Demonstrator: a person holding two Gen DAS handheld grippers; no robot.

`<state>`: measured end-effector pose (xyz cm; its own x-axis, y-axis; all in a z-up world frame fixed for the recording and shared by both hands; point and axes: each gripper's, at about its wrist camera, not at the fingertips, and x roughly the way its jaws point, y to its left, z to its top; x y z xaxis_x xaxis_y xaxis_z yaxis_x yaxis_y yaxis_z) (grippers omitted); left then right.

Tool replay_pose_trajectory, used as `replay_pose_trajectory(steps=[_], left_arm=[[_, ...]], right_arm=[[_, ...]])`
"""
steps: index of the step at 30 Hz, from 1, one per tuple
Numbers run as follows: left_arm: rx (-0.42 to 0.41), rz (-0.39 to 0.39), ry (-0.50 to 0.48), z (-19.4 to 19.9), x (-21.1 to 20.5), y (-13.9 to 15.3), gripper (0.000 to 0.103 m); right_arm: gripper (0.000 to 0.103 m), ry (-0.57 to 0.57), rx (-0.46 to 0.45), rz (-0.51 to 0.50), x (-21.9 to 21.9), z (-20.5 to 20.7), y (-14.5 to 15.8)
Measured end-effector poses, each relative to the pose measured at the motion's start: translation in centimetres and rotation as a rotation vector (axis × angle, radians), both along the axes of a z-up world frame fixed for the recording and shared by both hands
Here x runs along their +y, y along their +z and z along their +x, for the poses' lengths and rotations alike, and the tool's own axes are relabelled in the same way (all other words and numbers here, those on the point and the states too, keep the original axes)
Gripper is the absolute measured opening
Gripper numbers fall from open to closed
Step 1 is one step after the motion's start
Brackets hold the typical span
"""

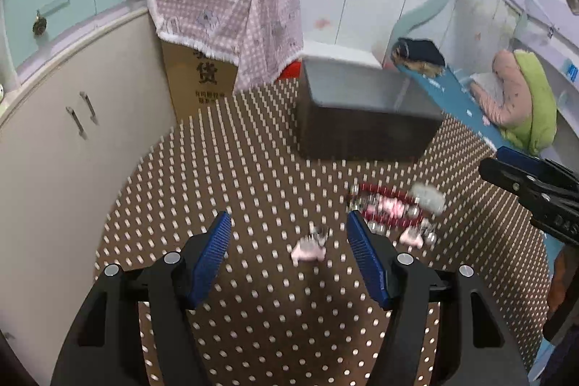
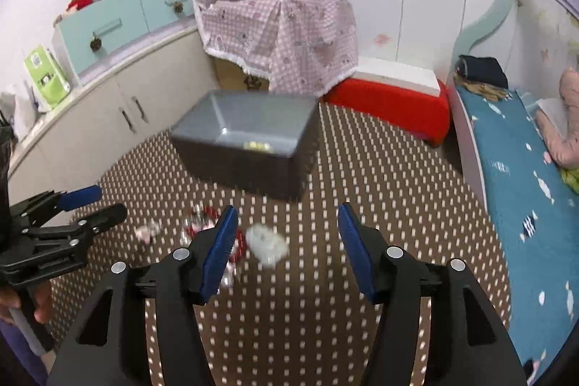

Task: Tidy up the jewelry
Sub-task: 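Open the left tool to drop the bracelet and return to the jewelry, then carry a pink charm into the box with the left tool while the right tool carries a pearl charm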

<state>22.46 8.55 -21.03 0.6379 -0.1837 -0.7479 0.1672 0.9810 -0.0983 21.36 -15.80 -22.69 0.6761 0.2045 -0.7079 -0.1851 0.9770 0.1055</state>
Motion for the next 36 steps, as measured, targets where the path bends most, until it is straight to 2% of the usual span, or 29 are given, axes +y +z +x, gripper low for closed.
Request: replay_pose_trajectory(steps=[5, 10, 13, 17, 19, 23, 25, 27, 30, 32, 34, 36], left_arm=[[0.022, 0.028, -0.009, -0.1, -1.0, -1.5, 0.064], [0.039, 0.058, 0.008, 0.4, -1.3, -2.4, 0.060], [0.057, 0.074, 0.006, 0.8, -1.3, -2.9, 0.043], [0.054, 0.090, 0.007, 0.7, -1.4, -3.2, 0.035], [0.045, 0.116, 0.021, 0.7, -1.3, -3.1, 0.004], [0.060, 0.051, 0.024, 0.6, -0.3, -3.0, 0.002], [0.058, 0.048, 0.023, 0.5, -0.1, -3.0, 0.002], [0.056, 0.040, 0.019, 0.3, -0.1, -3.1, 0.002], [0.055, 0.022, 0.014, 0.0, 0.1, -2.9, 0.002], [0.049, -0.002, 0.007, -0.3, 0.3, -2.5, 0.002], [0.045, -0.005, 0.003, -0.5, 0.3, -2.3, 0.002], [0.040, -0.012, 0.001, -0.6, 0.3, -2.1, 0.002]], right_arm=[[0.057, 0.018, 0.048, -0.025, 0.6, -0.9, -2.2], [0.057, 0.029, 0.065, -0.036, 1.5, -1.1, -2.9], [0.057, 0.041, 0.065, -0.054, 2.1, -1.1, -3.2], [0.057, 0.064, 0.076, -0.058, 3.3, -1.0, -3.6], [0.057, 0.076, 0.084, -0.064, 3.8, -0.9, -3.8], [0.056, 0.095, 0.098, -0.069, 4.6, -0.8, -4.3], [0.055, 0.098, 0.104, -0.075, 4.8, -0.7, -4.6], [0.050, 0.107, 0.112, -0.069, 5.0, -0.5, -4.8], [0.037, 0.130, 0.132, -0.068, 5.4, -0.4, -5.2], [0.033, 0.134, 0.127, -0.071, 5.6, -0.3, -5.3], [0.017, 0.138, 0.130, -0.059, 5.6, -0.2, -5.3], [0.012, 0.143, 0.139, -0.043, 5.3, -0.3, -5.3]])
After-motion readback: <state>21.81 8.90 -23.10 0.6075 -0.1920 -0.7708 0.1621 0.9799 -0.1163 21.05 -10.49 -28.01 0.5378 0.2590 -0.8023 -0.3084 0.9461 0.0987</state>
